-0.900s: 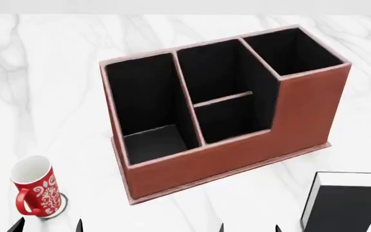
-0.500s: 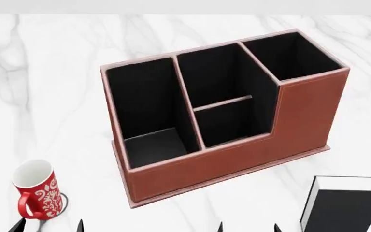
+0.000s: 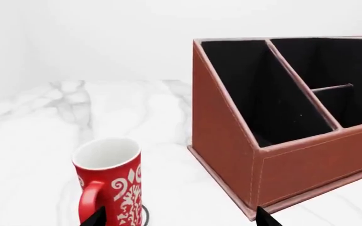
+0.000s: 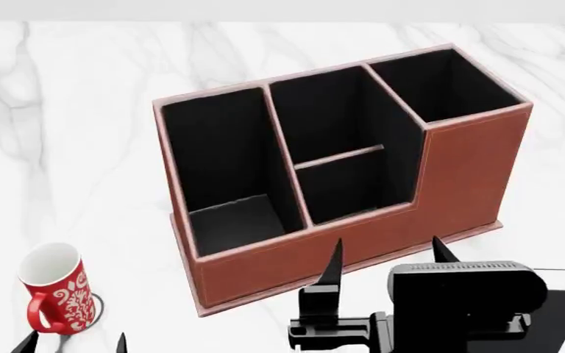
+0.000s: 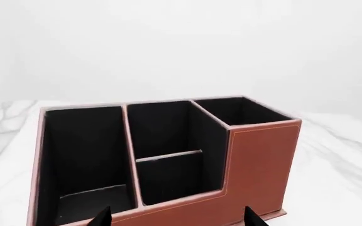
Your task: Pick up the book and place it in the left compartment of the caddy.
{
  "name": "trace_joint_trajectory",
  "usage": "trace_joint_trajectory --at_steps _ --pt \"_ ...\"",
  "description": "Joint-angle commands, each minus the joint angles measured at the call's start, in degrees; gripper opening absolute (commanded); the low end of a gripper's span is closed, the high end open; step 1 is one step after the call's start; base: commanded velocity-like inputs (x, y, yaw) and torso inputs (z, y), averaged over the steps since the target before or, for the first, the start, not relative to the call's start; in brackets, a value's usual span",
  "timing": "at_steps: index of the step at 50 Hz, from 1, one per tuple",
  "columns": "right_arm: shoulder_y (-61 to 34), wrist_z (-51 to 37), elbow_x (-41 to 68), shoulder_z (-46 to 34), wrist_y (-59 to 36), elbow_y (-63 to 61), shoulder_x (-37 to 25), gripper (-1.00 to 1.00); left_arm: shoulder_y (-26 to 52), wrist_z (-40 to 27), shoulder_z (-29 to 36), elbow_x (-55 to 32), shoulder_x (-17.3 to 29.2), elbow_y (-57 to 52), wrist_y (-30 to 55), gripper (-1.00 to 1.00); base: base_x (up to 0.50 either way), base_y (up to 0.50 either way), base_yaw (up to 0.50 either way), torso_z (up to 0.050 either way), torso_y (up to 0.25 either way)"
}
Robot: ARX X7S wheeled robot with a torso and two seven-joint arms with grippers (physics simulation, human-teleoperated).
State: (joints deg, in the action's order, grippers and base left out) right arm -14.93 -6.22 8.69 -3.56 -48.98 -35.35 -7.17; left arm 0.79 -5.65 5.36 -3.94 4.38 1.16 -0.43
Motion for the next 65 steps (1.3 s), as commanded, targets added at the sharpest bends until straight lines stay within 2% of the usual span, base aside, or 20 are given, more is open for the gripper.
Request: trace_joint_trajectory --at_steps 1,11,23,50,56,62,63,65 --pt "-2.5 -0.4 1.5 0.2 -5.7 -3.2 -0.7 1.0 0.2 -1.0 0.9 -0.6 0.7 0.4 -0.4 1.0 0.0 0.0 0.0 0.0 0.0" --pt "-2.8 -1.2 1.6 -0.3 -5.8 -2.8 -1.0 1.0 0.4 -1.9 1.7 -1.1 1.3 0.9 -1.0 1.0 0.0 -0.44 0.0 0.0 0.0" --pt "-3.0 -1.7 1.5 -1.9 -5.2 -2.5 -1.5 1.0 0.5 -2.6 2.5 -1.7 2.0 1.1 -1.2 1.0 0.0 0.0 0.0 0.0 0.0" --pt "-5.3 -3.3 3.2 -2.0 -10.3 -3.9 -1.7 1.0 0.7 -4.0 3.9 -3.1 3.1 1.1 -1.1 1.0 0.5 0.0 0.0 0.0 0.0" --pt "-5.4 -3.3 3.7 -2.0 -10.4 -3.5 -1.7 1.0 0.8 -4.3 4.1 -3.4 3.3 1.0 -1.1 1.0 0.0 0.0 0.0 0.0 0.003" --pt "-7.6 -4.2 5.3 0.4 -15.2 -4.0 -0.2 1.0 0.8 -4.4 4.4 -3.6 3.5 1.0 -0.9 1.0 0.0 0.0 0.0 0.0 0.0" --pt "-9.8 -2.0 8.4 1.7 -20.6 -5.0 0.0 1.0 0.8 -4.5 4.5 -3.6 3.5 1.0 -0.9 1.0 0.0 0.0 0.0 0.0 0.0" --pt "-11.8 -1.9 9.4 2.7 -23.5 -6.7 0.0 1.0 0.9 -4.6 4.6 -3.7 3.5 1.0 -0.9 1.0 0.0 0.0 0.0 0.0 0.0"
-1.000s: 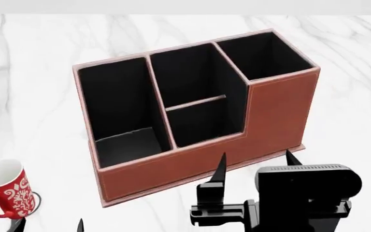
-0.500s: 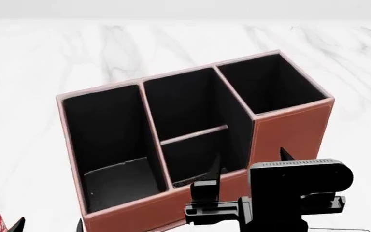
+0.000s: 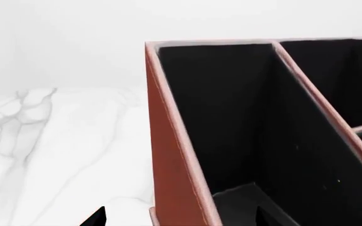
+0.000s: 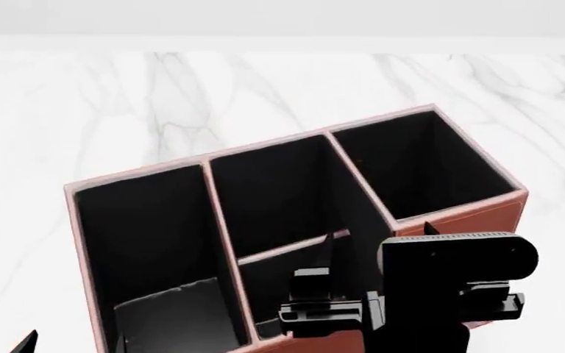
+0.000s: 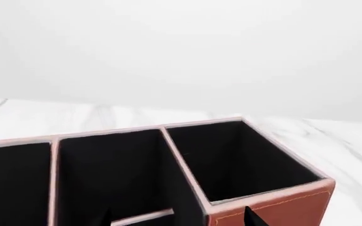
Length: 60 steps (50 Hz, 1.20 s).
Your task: Pick up the book and place it in the left compartment of the caddy.
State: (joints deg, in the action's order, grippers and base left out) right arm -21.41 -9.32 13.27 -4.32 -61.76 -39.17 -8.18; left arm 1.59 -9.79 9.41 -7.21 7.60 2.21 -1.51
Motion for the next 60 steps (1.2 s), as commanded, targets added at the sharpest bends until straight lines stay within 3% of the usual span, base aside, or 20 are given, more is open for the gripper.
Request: trace_joint_trajectory --at_steps 1,4,6,9,10,12,15,17,21,23,28,35,39,40,44,60 --pt "-7.2 2.2 6.5 4.4 -14.5 -3.9 1.1 1.0 0.2 -0.5 0.5 -0.4 0.3 0.0 0.2 1.0 0.0 0.0 0.0 0.0 0.0" --pt "-14.6 3.3 12.7 6.3 -28.2 -7.0 0.3 1.0 0.3 -0.8 0.5 -0.6 0.4 -0.1 0.5 1.0 0.0 0.0 0.0 0.0 0.0" --pt "-18.8 -13.9 29.9 9.6 -28.2 -0.3 -6.5 1.0 0.4 -0.9 0.6 -0.7 0.5 -0.1 0.5 1.0 0.0 0.0 0.0 0.0 0.0" --pt "-25.2 -37.3 55.7 7.7 -27.8 6.1 -12.6 1.0 0.4 -1.0 0.7 -0.9 0.5 -0.1 0.7 1.0 0.0 0.0 0.0 0.0 0.0" --pt "-28.0 -38.4 64.3 6.9 -27.3 6.8 -13.7 1.0 0.4 -1.0 0.7 -1.0 0.6 -0.1 0.8 1.0 0.0 0.0 0.0 0.0 0.0" --pt "-32.4 -49.1 81.5 0.6 -24.5 12.5 -18.2 1.0 0.4 -1.1 0.8 -1.1 0.6 -0.2 0.8 1.0 0.0 0.0 0.0 0.0 0.0" --pt "-36.6 -54.7 104.2 -6.1 -20.4 17.4 -22.2 1.0 0.4 -1.3 0.8 -1.2 0.8 -0.3 0.8 1.0 0.0 0.0 0.0 0.0 0.0" --pt "-41.4 -55.7 106.8 -11.5 -22.8 19.3 -24.3 1.0 0.6 -1.4 0.8 -1.4 0.8 0.0 0.8 1.0 0.0 0.0 0.0 0.0 0.0" --pt "-45.0 -51.6 108.5 -13.6 -26.3 22.0 -24.6 1.0 0.8 -1.5 1.0 -1.4 0.9 0.2 0.7 1.0 0.0 0.0 0.0 0.0 0.0" --pt "-48.0 -44.8 104.0 -18.0 -28.1 21.2 -26.5 1.0 0.9 -1.6 1.1 -1.4 1.0 0.4 0.7 1.0 0.0 0.0 0.0 0.0 0.0" --pt "-51.5 -12.6 80.0 -26.0 -27.6 11.2 -30.6 1.0 1.0 -1.8 1.3 -1.4 1.1 0.9 0.6 1.0 0.0 0.0 0.0 0.0 0.0" --pt "-57.2 4.1 65.7 -37.8 -25.8 11.4 -34.1 1.0 1.2 -2.1 1.6 -1.5 1.3 1.3 0.5 1.0 0.0 0.0 0.0 0.0 0.0" --pt "-61.9 4.5 70.3 -42.2 -27.7 14.5 -34.7 1.0 1.0 -2.1 1.9 -1.6 1.4 1.1 0.5 1.0 0.0 0.0 0.0 0.0 0.0" --pt "-64.8 2.6 75.0 -48.2 -28.1 16.2 -35.9 1.0 1.1 -2.1 2.0 -1.6 1.4 1.4 0.3 1.0 0.0 0.0 0.0 0.0 0.0" --pt "-70.5 1.6 77.0 -56.0 -27.8 18.7 -36.8 1.0 1.3 -2.2 1.9 -2.0 1.6 1.4 0.6 1.0 0.0 0.0 0.0 0.0 0.0" --pt "-83.5 -4.3 89.0 -70.4 -27.3 23.3 -38.3 1.0 1.3 -2.8 2.4 -2.5 1.9 1.4 0.7 1.0 0.0 0.0 0.0 0.0 0.0"
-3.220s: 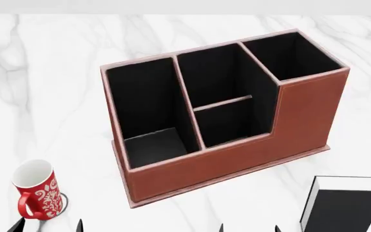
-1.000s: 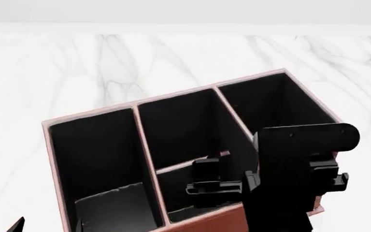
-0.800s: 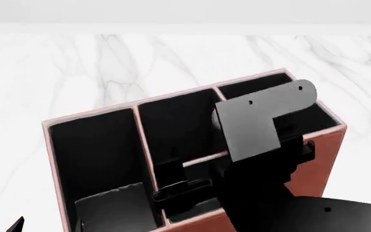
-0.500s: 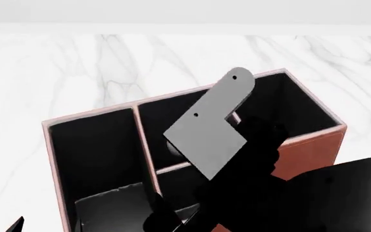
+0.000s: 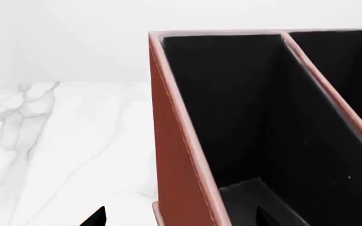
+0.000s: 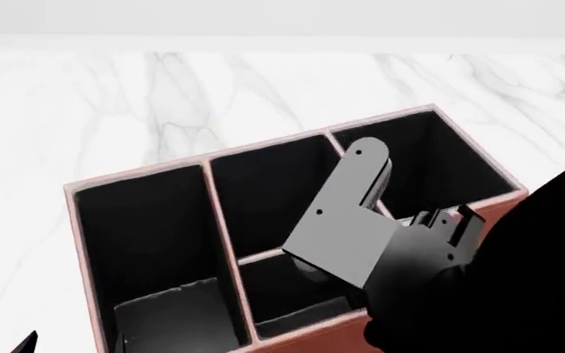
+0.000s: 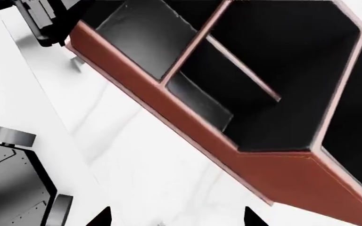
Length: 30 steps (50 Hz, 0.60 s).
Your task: Pick up the book and place it in the left compartment of the caddy.
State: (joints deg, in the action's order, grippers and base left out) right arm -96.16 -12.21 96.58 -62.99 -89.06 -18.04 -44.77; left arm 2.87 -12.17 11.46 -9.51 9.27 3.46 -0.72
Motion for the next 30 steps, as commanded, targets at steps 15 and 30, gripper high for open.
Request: trace_joint_trajectory --at_steps 15,30 --pt "-15.6 -5.7 12.7 -23.0 0.9 2.6 -2.3 1.0 0.3 -0.8 1.0 -0.3 0.5 0.9 -0.5 1.0 0.0 0.0 0.0 0.0 0.0" --pt "-9.9 -2.3 1.6 -30.2 3.5 3.6 -4.4 1.0 0.3 -1.3 1.9 -0.2 0.8 1.1 -0.7 1.0 0.0 0.0 0.0 0.0 0.0"
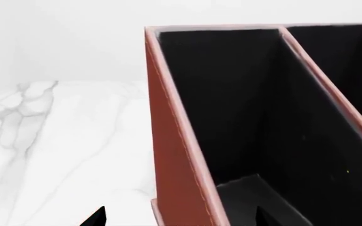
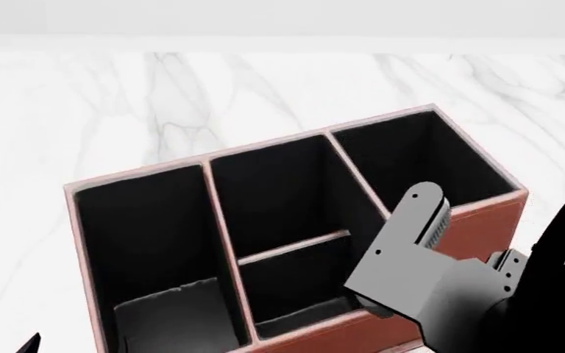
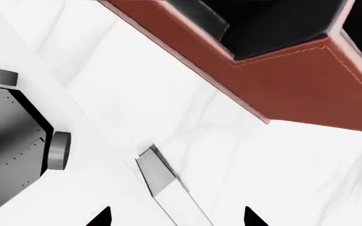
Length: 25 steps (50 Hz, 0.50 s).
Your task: Pick up the book and place it in the left compartment of the caddy.
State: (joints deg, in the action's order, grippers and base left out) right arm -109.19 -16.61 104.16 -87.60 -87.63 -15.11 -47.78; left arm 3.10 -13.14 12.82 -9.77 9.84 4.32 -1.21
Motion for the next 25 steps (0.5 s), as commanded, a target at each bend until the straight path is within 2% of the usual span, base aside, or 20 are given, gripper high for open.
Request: trace_joint_trajectory --at_steps 1,15,25 --pt "3.2 2.3 -6.2 -5.7 2.2 0.7 -1.4 1.0 0.0 -0.4 0.6 0.1 0.2 0.3 -0.3 1.0 0.0 0.0 0.0 0.0 0.0" --pt "2.4 3.7 -8.9 -6.8 3.3 1.0 -1.6 1.0 -0.1 -0.7 1.2 -0.2 0.5 0.0 -0.2 1.0 0.0 0.0 0.0 0.0 0.0" --pt "5.2 6.8 -13.5 -8.0 6.4 2.1 -1.0 1.0 -0.2 -1.0 1.4 -0.5 0.7 -0.1 -0.4 1.0 0.0 0.0 0.0 0.0 0.0"
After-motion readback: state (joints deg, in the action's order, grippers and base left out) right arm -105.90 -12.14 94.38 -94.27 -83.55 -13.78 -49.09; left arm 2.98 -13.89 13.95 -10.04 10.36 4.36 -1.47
